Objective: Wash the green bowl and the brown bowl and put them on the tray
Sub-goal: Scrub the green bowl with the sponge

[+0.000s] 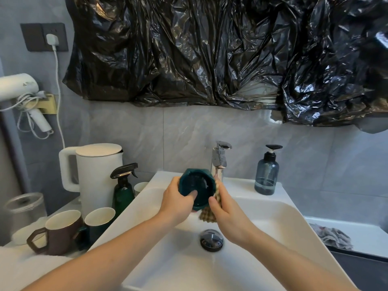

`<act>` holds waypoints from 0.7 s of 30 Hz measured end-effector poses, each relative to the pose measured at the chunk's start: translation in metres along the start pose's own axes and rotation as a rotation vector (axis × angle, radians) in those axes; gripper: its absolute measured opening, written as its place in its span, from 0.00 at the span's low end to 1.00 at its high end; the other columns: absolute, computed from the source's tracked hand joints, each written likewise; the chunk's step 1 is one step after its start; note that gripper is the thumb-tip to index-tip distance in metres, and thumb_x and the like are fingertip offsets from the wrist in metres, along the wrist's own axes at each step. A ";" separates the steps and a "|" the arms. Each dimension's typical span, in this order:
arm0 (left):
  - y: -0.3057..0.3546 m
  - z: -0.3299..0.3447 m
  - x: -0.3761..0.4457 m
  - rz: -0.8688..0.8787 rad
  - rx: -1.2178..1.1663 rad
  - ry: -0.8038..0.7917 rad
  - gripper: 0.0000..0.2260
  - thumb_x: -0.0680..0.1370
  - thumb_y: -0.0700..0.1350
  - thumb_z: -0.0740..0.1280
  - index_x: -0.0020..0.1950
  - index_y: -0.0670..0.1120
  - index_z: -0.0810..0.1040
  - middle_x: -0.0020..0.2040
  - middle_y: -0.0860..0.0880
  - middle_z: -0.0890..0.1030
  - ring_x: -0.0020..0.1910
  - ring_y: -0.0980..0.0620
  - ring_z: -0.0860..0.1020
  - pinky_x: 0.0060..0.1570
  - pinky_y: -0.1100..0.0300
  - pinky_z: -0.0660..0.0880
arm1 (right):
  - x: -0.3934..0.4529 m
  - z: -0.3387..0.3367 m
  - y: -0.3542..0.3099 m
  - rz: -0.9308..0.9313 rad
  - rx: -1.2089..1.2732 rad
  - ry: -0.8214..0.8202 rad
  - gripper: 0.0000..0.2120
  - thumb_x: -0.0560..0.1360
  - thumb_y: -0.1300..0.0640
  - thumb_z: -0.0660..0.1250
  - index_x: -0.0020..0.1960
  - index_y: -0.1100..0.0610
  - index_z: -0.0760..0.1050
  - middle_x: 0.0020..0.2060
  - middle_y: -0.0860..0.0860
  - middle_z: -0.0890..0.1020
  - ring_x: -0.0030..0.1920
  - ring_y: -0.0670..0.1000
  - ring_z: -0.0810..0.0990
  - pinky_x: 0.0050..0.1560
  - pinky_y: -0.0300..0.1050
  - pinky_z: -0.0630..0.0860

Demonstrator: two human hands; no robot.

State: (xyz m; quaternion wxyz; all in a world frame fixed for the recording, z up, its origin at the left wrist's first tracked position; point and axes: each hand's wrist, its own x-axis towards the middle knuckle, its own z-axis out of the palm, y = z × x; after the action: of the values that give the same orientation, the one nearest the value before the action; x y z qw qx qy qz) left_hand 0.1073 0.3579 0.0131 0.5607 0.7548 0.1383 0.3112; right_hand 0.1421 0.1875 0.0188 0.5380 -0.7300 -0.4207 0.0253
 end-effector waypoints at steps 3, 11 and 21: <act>-0.002 0.003 -0.004 -0.018 -0.005 -0.107 0.17 0.79 0.38 0.73 0.63 0.52 0.75 0.60 0.50 0.81 0.58 0.47 0.81 0.40 0.58 0.85 | 0.005 0.000 0.001 -0.036 -0.065 0.090 0.26 0.86 0.55 0.56 0.81 0.41 0.57 0.78 0.42 0.65 0.78 0.41 0.63 0.79 0.50 0.63; -0.004 0.003 -0.005 0.050 0.118 -0.033 0.15 0.80 0.41 0.73 0.62 0.53 0.74 0.56 0.54 0.81 0.58 0.51 0.79 0.55 0.54 0.82 | 0.000 -0.006 0.002 0.032 -0.019 -0.010 0.22 0.87 0.55 0.53 0.75 0.32 0.60 0.60 0.46 0.80 0.54 0.46 0.80 0.55 0.51 0.81; -0.004 0.007 -0.009 0.055 0.187 -0.062 0.13 0.80 0.41 0.73 0.61 0.53 0.75 0.55 0.54 0.82 0.56 0.51 0.80 0.50 0.59 0.80 | 0.000 -0.007 0.003 -0.001 -0.123 0.027 0.25 0.86 0.57 0.56 0.79 0.38 0.57 0.74 0.41 0.69 0.71 0.40 0.69 0.75 0.46 0.68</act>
State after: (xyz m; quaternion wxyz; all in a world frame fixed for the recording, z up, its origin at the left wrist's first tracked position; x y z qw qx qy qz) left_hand 0.1057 0.3489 0.0052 0.4828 0.8167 0.1286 0.2887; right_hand 0.1477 0.1817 0.0194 0.4979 -0.7617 -0.4145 -0.0106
